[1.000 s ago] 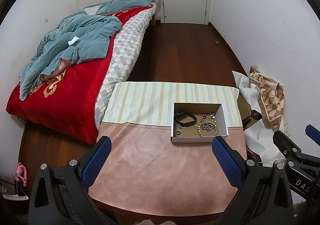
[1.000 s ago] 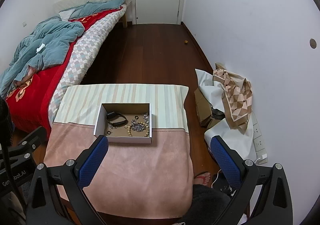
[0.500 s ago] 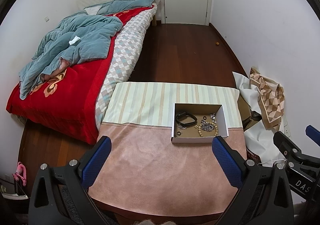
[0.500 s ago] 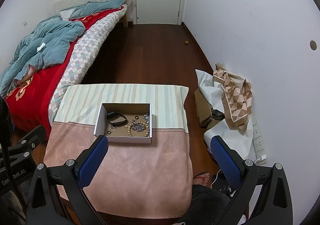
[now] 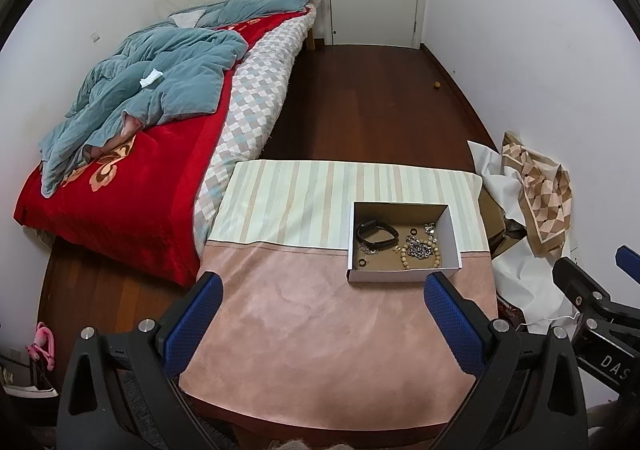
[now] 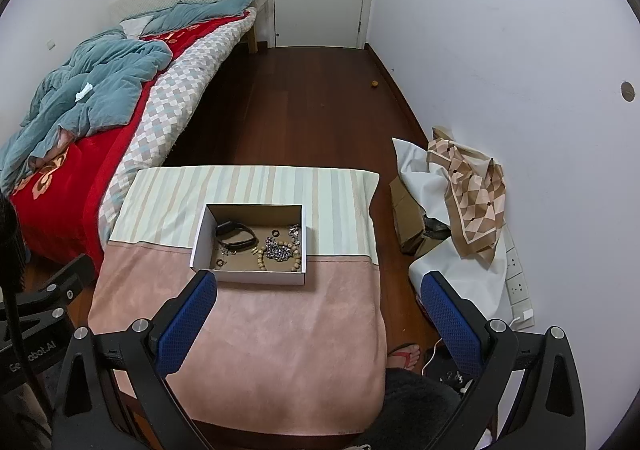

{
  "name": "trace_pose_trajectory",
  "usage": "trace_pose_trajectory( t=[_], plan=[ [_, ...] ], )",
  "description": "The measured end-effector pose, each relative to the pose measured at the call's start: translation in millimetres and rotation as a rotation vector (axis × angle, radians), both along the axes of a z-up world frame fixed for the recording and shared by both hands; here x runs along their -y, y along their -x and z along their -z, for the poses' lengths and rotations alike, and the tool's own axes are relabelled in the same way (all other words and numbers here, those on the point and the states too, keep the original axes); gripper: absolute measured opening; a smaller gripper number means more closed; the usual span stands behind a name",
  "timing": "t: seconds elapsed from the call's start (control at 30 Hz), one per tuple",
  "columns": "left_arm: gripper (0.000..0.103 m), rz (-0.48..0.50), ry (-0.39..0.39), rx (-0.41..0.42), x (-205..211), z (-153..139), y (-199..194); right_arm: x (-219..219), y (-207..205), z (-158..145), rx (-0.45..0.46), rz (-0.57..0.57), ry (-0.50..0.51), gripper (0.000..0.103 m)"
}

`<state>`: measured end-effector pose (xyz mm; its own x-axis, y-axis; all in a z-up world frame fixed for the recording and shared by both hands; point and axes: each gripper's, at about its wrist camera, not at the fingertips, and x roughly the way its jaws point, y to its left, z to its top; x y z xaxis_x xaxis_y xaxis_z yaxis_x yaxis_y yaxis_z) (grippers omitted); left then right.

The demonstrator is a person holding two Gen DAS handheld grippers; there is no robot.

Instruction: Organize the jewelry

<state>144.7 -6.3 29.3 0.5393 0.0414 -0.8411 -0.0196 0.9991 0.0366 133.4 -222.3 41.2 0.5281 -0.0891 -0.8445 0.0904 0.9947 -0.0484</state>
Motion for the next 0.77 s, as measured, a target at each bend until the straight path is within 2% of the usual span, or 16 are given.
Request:
trace_pose_trajectory(
  t=[0.77],
  plan=[
    [0.103,-0.015,0.01,0.016,-5.3,-0.7,7.9,-0.4,-0.7,-2.8,0.0,-0.001,0.005,0.103]
  ],
)
